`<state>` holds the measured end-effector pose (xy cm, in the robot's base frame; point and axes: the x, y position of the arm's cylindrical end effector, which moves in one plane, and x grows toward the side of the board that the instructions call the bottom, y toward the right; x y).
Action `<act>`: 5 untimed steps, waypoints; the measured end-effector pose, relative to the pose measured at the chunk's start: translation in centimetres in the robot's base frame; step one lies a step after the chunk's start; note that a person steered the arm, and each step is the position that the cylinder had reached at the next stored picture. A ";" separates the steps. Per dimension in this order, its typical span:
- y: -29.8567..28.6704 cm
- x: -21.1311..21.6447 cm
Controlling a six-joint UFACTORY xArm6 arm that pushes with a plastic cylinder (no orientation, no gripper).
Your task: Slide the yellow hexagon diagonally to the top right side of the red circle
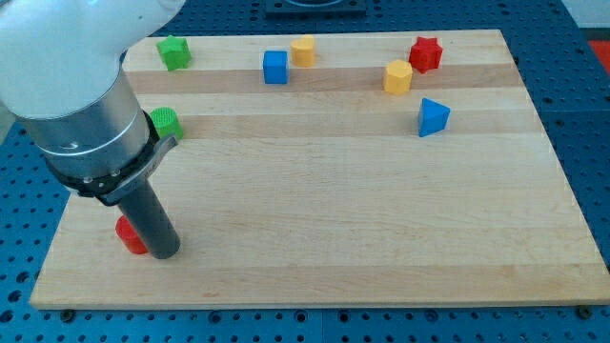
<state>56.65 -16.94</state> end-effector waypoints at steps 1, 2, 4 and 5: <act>0.1 0.0; 2.1 -1.2; 9.2 -7.3; 12.7 -11.1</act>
<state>45.53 -4.22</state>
